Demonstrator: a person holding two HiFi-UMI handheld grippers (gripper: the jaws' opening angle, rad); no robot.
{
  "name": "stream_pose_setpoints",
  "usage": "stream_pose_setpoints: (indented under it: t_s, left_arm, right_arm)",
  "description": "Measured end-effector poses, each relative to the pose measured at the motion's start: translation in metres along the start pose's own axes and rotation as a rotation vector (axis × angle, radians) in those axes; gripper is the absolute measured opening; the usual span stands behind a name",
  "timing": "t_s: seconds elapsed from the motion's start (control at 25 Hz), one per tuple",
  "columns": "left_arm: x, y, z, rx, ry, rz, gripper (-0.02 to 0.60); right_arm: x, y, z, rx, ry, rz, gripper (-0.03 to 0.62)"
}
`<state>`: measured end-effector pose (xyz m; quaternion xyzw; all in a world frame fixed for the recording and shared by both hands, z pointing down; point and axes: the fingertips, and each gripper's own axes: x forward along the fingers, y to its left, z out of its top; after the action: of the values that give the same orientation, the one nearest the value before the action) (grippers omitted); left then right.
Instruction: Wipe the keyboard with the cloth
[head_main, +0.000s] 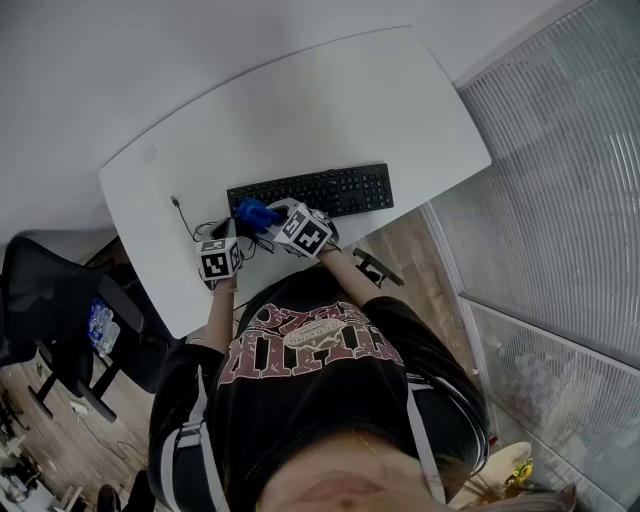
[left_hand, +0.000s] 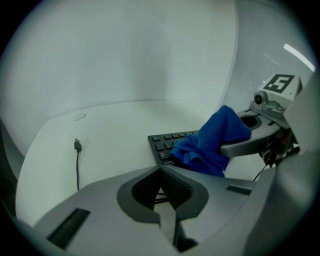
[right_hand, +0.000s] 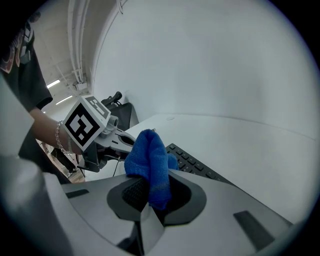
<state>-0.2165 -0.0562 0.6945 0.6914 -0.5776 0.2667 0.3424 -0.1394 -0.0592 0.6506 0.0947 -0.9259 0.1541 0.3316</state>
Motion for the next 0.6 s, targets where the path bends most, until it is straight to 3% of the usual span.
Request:
stream_pose_setpoints:
  t_s: [0.6]
  left_arm:
    - [-0.001,-0.001,0.000,0.009,0.004,0.015,0.035]
  right_arm:
    - [-0.025,-0.020,-0.021,0.064,-0.006,-0.066,0.057]
